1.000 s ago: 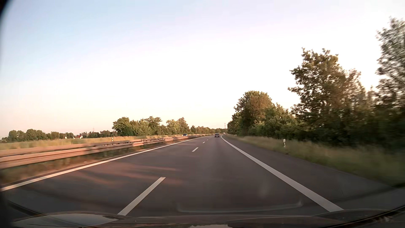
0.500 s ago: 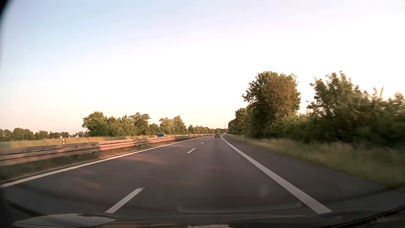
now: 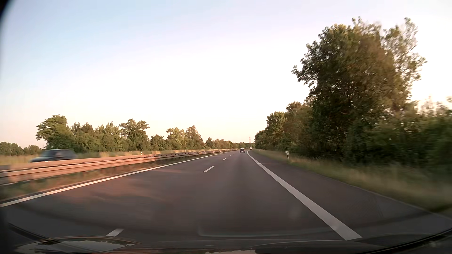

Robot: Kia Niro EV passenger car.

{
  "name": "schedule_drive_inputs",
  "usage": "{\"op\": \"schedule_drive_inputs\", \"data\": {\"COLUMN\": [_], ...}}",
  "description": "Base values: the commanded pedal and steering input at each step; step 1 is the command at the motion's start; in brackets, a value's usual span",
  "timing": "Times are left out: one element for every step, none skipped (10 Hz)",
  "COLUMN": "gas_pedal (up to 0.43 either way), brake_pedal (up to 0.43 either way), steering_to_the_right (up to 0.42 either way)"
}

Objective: Follow the waypoints while adhering to traffic rules and regulations

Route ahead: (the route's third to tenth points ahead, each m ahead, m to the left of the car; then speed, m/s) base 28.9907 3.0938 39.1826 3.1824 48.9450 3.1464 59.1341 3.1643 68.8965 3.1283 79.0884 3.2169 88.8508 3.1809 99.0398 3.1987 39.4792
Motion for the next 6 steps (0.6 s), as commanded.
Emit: {"op": "schedule_drive_inputs", "data": {"gas_pedal": [0.287, 0.287, 0.287, 0.287, 0.299, 0.319], "brake_pedal": [0.018, 0.018, 0.018, 0.012, 0.018, 0.018], "steering_to_the_right": [0.000, 0.000, 0.000, 0.000, 0.000, 0.001]}}
